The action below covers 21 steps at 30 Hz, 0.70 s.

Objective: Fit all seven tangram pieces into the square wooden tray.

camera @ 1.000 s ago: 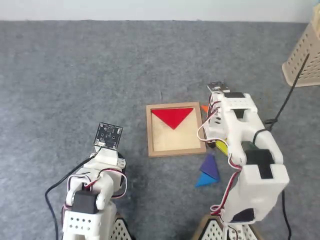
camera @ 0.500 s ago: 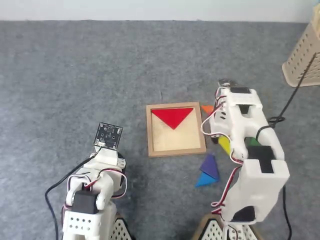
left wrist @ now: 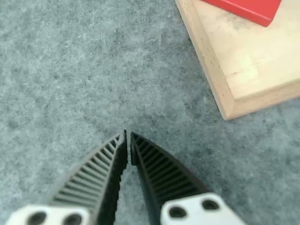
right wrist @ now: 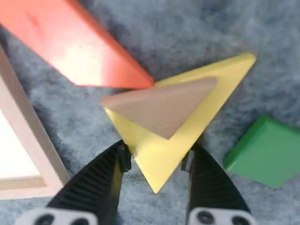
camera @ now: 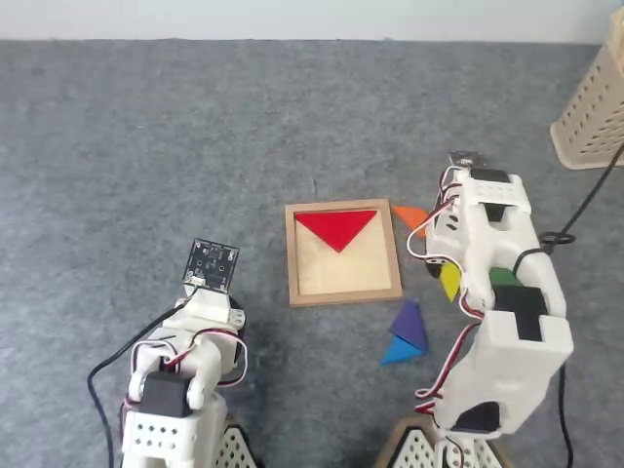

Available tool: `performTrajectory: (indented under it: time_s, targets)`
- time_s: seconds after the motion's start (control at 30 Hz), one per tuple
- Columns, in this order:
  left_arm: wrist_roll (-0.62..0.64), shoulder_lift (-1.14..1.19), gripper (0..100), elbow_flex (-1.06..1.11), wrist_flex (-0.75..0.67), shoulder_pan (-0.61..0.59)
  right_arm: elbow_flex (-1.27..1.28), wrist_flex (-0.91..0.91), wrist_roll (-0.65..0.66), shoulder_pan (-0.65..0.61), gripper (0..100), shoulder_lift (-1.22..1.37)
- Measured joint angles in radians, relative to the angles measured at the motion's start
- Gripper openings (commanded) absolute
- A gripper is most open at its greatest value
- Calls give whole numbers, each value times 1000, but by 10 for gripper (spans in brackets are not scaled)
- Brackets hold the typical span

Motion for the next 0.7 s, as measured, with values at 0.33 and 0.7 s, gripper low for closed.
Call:
performTrajectory:
  time_s: [0.33, 0.7]
  targets:
    - [0, 0, 12, 0, 0, 0, -68, 34, -176, -48, 238, -60]
    - [0, 0, 12, 0, 0, 0, -250, 25, -313, -61, 238, 140]
